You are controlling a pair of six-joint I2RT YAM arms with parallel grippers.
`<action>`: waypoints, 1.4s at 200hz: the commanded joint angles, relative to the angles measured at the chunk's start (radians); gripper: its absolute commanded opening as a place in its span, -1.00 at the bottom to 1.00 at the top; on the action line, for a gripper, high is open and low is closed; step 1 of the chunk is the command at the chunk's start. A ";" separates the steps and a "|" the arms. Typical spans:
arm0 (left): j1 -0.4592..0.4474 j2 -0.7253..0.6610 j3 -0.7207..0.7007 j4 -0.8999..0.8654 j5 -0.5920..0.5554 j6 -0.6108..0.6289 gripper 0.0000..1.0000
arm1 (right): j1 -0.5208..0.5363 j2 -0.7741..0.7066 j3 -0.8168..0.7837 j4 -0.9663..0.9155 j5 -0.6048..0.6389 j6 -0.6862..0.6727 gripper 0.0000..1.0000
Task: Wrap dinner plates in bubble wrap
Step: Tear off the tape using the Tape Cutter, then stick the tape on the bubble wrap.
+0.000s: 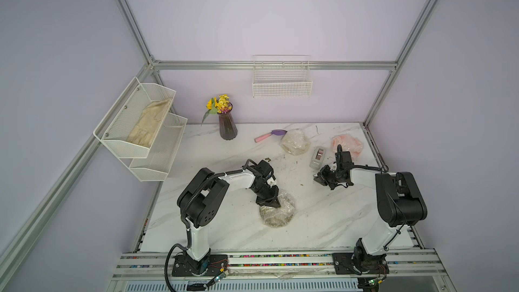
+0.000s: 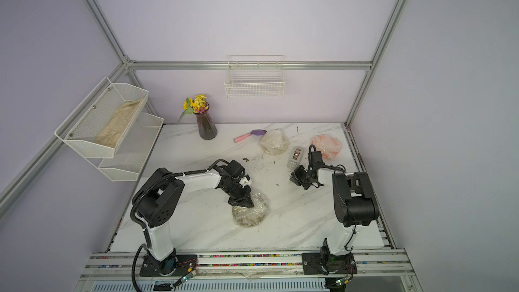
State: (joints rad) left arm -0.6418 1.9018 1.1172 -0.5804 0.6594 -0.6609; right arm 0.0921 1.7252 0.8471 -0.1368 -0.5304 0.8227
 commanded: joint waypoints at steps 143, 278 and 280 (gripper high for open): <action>-0.012 0.094 -0.027 -0.100 -0.166 0.193 -0.81 | 0.311 -0.289 -0.042 -0.297 -0.532 -0.218 -1.00; -0.011 0.043 -0.009 -0.177 -0.224 0.352 -0.81 | 0.465 0.023 0.136 -0.737 -0.478 -0.773 -1.00; -0.010 0.044 -0.009 -0.178 -0.225 0.352 -0.81 | 0.465 0.019 0.132 -0.735 -0.476 -0.768 -1.00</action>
State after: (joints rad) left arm -0.6445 1.9068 1.1408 -0.6315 0.6449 -0.3534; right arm 0.5503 1.7767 0.9771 -0.7620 -1.0401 0.1165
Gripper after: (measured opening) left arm 0.096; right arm 0.049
